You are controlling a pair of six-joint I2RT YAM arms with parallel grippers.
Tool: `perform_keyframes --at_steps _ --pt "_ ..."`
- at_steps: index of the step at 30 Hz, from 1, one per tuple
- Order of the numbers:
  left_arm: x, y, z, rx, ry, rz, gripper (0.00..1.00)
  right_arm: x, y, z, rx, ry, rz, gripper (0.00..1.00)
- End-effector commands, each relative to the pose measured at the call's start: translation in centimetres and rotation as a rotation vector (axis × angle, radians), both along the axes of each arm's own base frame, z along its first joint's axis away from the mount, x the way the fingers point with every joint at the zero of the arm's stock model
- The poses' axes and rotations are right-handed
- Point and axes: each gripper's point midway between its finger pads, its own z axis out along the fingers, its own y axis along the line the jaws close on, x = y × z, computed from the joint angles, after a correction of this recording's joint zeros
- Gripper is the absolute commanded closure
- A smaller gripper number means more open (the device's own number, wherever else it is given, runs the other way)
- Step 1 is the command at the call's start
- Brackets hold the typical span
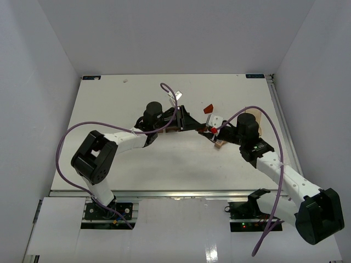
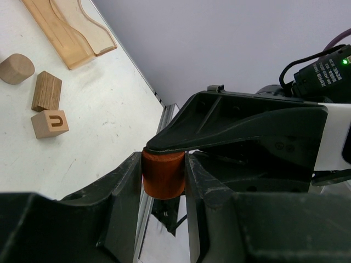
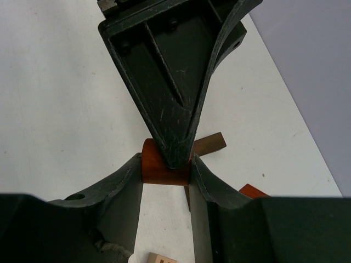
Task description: Build the wood block tower
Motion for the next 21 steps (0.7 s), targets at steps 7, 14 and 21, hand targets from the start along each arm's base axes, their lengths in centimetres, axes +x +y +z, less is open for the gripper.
perform_keyframes --at_steps 7,14,21 --pt "0.5 0.1 2.7 -0.025 -0.073 0.020 0.44 0.2 0.3 2.3 0.019 -0.044 0.005 0.88" --pt "2.8 2.3 4.2 0.011 -0.141 0.136 0.16 -1.0 -0.8 1.2 -0.015 -0.016 -0.006 0.92" --pt "4.9 7.8 4.5 0.154 -0.288 0.276 0.12 -1.1 -3.6 -1.5 -0.073 0.068 -0.117 0.92"
